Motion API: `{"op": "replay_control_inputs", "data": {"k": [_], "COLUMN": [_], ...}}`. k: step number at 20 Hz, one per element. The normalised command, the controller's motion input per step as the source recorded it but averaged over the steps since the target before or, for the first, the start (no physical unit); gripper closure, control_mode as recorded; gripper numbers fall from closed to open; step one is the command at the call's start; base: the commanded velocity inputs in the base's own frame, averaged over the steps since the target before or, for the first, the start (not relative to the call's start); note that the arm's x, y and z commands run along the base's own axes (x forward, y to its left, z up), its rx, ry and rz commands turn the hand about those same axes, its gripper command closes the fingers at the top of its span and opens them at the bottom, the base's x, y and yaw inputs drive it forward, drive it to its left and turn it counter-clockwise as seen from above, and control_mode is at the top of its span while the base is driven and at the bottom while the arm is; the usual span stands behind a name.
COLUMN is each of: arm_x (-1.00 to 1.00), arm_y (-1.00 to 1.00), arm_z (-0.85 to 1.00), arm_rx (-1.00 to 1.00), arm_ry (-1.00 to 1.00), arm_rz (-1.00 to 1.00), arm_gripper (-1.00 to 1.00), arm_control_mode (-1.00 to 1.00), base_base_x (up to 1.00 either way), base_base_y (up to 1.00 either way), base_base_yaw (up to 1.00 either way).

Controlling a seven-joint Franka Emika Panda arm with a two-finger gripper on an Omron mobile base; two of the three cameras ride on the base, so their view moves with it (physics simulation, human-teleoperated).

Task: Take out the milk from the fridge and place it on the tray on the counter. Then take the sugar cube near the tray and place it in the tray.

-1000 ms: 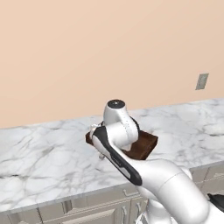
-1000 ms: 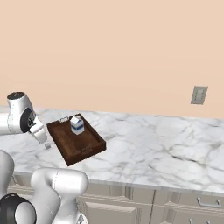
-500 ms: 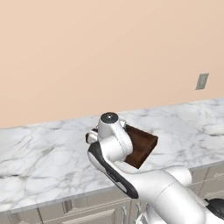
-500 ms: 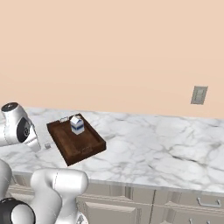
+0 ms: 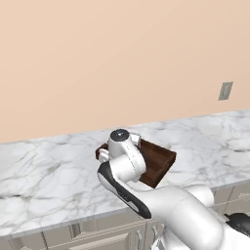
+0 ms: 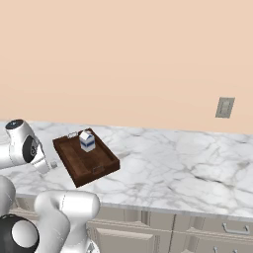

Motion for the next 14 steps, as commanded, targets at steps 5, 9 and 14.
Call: {"op": "replay_control_inputs", "data": {"k": [5,9,14], "arm_x": [0.29,0.04,0.01], "arm_y": [-0.02,-0.01,0.0], "arm_z": [-0.01,-0.02,-0.08], "arm_rx": [0.0,0.0,0.0], "arm_ry": [0.21,0.0,0.0], "arm_rz": [0.04,0.14,0.14], "arm_gripper": [-1.0,-1.0,-1.0], "arm_control_mode": [-1.0,-1.0,-1.0], "base_base_x": [0.0,0.0,0.0], "base_base_y": [0.0,0.0,0.0], "base_base_yaw": [0.0,0.0,0.0]}}
